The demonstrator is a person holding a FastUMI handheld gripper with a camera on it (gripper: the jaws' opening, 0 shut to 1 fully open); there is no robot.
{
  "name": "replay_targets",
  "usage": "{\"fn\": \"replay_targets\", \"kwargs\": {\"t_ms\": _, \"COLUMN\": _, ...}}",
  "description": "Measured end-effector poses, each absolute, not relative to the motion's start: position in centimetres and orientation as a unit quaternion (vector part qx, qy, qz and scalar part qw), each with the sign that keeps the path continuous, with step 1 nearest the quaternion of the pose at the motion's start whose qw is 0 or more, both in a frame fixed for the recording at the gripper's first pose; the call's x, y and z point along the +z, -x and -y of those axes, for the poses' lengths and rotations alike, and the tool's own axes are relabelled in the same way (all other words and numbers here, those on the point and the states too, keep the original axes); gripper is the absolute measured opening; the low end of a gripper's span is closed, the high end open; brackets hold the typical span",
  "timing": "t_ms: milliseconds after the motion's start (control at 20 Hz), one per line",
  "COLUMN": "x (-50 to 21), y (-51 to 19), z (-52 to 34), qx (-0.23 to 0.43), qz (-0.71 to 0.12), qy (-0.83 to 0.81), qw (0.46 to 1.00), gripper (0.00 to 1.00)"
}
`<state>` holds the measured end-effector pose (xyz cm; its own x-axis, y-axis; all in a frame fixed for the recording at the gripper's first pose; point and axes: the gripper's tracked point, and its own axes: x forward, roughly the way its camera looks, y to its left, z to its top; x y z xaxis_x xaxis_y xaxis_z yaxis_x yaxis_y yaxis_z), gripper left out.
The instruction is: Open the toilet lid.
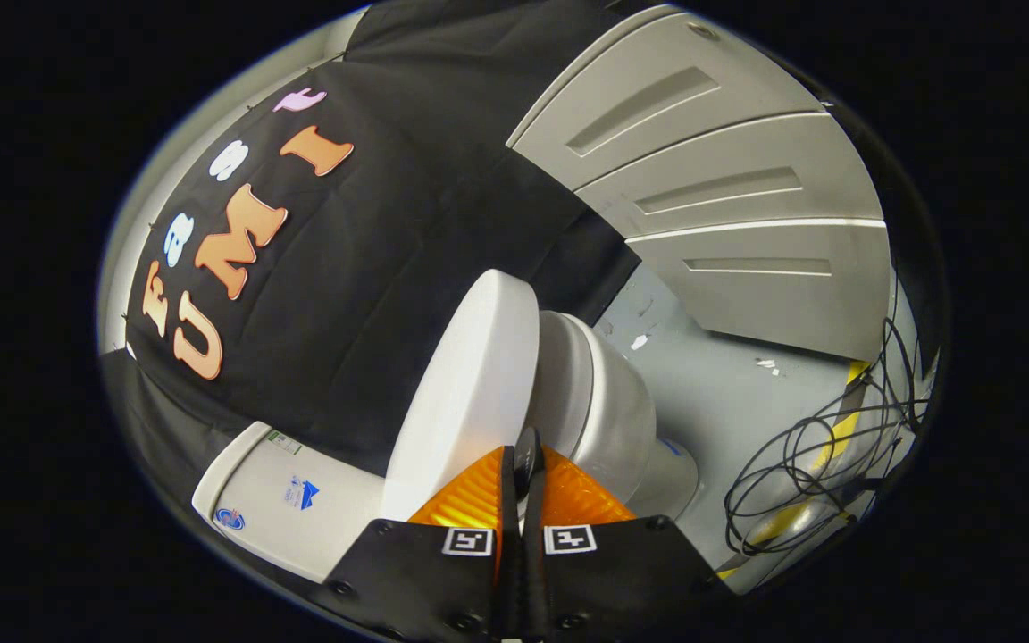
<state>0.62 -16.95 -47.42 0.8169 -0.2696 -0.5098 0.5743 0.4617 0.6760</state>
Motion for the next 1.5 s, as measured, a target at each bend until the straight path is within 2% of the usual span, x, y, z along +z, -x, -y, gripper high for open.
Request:
{"fn": "replay_targets", "kwargs": {"t_ms": 850, "x": -39.4, "y": -3.2, "z": 15.0, "qx": -0.24, "qz": -0.186, "qy": -0.336, "qw": 0.892, "gripper": 0.07}}
{"fn": "replay_targets", "kwargs": {"t_ms": 1500, "x": -35.4, "y": -4.7, "z": 13.1, "qx": -0.241, "qz": -0.191, "qy": -0.298, "qw": 0.904, "gripper": 0.07}}
